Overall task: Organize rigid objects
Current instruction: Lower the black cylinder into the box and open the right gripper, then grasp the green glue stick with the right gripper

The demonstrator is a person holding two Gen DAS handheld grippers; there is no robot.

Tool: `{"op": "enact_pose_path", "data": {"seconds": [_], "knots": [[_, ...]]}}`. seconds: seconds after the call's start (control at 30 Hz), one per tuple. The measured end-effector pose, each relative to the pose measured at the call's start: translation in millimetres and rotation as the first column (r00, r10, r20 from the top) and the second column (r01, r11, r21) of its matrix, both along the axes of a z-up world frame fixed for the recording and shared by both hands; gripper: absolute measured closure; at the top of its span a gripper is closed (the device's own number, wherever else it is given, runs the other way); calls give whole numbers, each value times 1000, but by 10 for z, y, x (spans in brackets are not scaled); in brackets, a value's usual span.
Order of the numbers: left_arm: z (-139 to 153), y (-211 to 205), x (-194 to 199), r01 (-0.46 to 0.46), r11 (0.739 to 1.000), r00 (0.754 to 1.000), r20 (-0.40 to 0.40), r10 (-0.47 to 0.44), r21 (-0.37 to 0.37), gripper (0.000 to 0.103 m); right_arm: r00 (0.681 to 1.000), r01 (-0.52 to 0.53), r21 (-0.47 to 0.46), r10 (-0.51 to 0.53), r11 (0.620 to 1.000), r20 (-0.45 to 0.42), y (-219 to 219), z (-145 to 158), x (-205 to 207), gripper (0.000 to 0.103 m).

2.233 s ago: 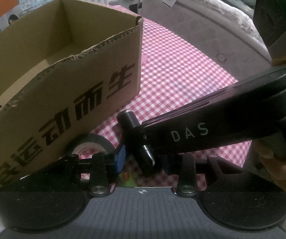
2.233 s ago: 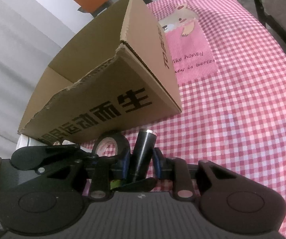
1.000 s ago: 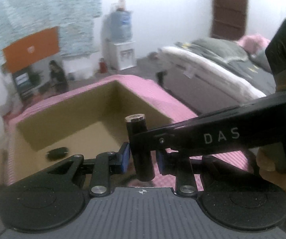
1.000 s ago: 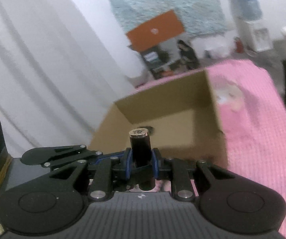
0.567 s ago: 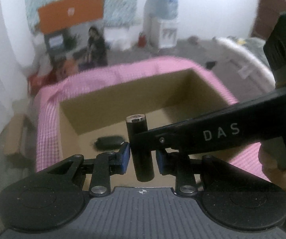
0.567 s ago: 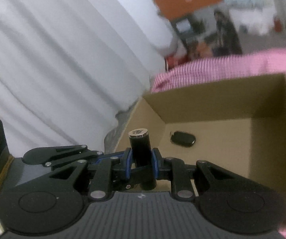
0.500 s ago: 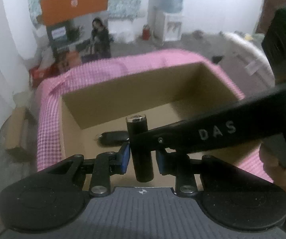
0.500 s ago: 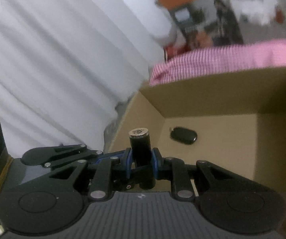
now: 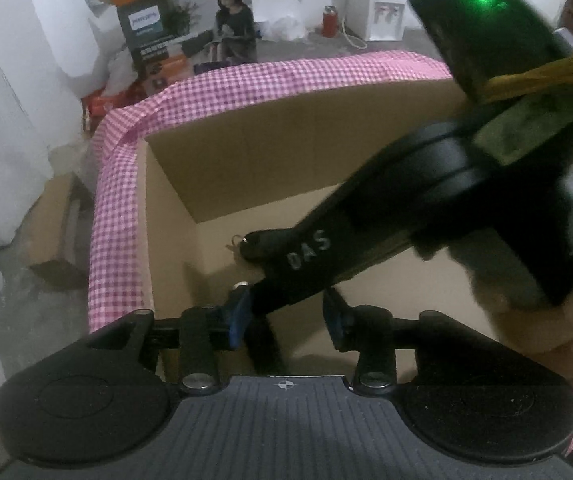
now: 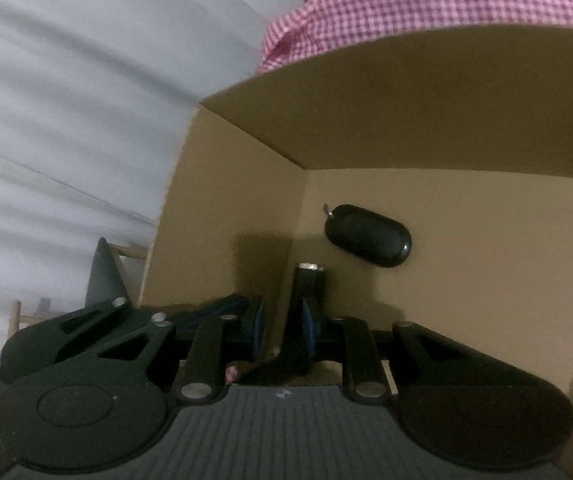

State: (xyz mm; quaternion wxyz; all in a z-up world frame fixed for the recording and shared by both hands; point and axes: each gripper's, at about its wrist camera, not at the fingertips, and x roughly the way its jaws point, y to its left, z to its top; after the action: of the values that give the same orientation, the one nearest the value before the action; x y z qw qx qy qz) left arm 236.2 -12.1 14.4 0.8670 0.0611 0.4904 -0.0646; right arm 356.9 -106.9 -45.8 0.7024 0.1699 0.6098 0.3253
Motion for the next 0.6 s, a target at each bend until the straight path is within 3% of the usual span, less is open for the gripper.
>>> {"op": "enact_pose_path", "data": {"seconds": [0.2, 0.37, 0.4, 0.43, 0.5, 0.6], "knots": [[162, -8, -125, 6, 1000, 998, 62, -5, -12, 56, 998, 39, 26, -40, 999, 41, -96, 90, -33, 80], [428, -74, -446, 51, 998, 986, 159, -46, -33, 53, 986, 81, 56, -88, 995, 142, -438, 462, -359, 76], [485, -91, -537, 65, 997, 983, 177, -57, -43, 51, 981, 92, 65, -101, 994, 167, -517, 542, -449, 68], [528, -108, -619, 77, 996, 980, 190, -65, -53, 51, 973, 108, 74, -121, 991, 195, -629, 639, -576, 54], [614, -157, -795, 108, 991, 972, 217, -89, -76, 48, 955, 136, 87, -154, 987, 253, -797, 799, -802, 42], [682, -262, -1046, 168, 982, 959, 243, -142, -88, 48, 920, 197, 86, -214, 977, 329, -1068, 1005, -1160, 42]]}}
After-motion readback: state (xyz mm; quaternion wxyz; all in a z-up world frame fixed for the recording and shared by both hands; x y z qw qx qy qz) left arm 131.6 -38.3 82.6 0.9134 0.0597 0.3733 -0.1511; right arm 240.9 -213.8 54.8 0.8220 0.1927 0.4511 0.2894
